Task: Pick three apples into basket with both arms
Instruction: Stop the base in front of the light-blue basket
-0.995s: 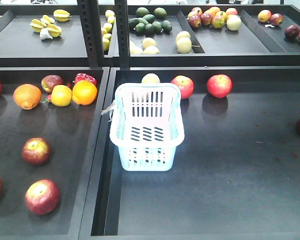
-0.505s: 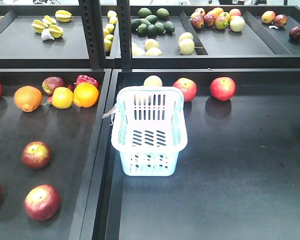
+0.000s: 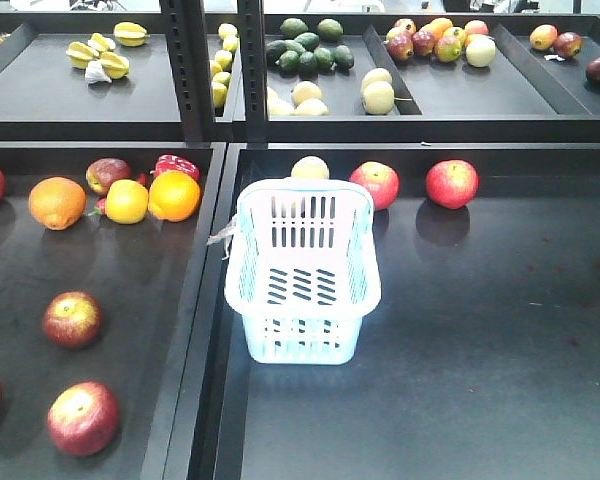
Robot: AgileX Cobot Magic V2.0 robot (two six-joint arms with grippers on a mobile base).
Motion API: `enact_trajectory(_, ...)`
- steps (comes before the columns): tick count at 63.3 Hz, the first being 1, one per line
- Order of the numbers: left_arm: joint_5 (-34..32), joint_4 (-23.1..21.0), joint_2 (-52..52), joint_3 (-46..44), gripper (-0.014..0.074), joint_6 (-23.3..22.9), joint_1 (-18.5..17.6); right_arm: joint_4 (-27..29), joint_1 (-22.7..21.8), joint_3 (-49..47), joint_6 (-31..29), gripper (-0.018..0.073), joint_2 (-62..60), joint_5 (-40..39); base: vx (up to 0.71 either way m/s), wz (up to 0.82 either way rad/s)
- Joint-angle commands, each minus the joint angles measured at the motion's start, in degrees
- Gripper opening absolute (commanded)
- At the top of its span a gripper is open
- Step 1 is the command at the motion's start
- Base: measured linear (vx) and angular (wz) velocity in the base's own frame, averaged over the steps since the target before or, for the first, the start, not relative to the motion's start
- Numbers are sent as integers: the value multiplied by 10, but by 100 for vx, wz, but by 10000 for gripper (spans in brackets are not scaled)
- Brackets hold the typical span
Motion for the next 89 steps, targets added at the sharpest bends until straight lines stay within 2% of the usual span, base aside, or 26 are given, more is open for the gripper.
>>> enact_trajectory(1,-40,-4,-8,13,-6,-1,1,-3,-3,8,-5,-5,-7,-40,4,0)
enact_trajectory(89,-40,-4,-8,13,-6,-1,1,-3,-3,8,-5,-5,-7,-39,2,0)
